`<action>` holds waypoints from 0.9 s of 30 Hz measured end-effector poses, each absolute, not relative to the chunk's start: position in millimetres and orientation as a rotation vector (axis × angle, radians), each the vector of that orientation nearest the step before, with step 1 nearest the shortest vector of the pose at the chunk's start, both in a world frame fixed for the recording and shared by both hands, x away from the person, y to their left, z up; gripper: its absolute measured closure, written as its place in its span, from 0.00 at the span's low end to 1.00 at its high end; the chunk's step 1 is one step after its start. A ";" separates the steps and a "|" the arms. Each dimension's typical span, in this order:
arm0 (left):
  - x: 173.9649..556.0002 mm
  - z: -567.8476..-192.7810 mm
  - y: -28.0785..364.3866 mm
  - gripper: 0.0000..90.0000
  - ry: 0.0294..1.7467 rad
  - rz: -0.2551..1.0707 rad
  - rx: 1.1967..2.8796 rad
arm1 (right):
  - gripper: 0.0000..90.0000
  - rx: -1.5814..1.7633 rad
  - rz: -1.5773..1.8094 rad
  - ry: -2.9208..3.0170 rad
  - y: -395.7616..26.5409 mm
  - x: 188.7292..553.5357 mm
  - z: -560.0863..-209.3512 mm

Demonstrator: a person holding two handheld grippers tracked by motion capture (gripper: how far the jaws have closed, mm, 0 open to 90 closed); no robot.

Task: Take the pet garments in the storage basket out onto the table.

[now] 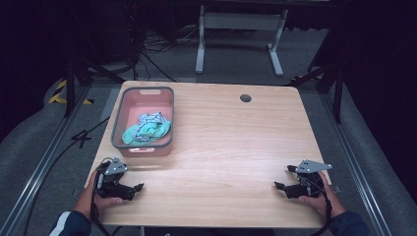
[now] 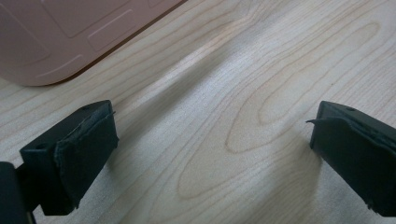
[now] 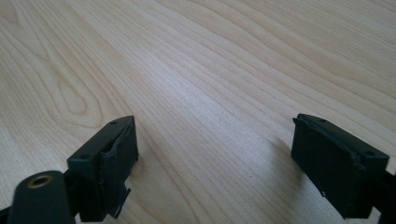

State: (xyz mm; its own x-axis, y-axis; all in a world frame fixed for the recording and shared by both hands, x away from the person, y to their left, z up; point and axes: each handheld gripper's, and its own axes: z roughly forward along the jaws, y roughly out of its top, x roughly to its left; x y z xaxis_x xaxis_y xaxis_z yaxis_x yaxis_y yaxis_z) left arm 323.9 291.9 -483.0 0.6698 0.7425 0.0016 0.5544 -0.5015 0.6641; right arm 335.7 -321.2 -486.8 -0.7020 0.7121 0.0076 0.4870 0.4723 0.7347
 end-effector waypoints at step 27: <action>314.7 -443.3 299.2 0.18 1.007 0.393 2.257 | 0.17 1.014 1.066 2.424 -320.4 337.5 -486.9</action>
State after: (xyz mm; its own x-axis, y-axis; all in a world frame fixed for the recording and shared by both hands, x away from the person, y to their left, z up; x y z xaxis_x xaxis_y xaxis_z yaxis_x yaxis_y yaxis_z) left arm 314.7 299.2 -443.3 0.6634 0.7481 0.0154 0.5607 -0.5106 0.6519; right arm 337.5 -320.4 -486.9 -0.7037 0.7104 0.0052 0.4838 0.4739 0.7357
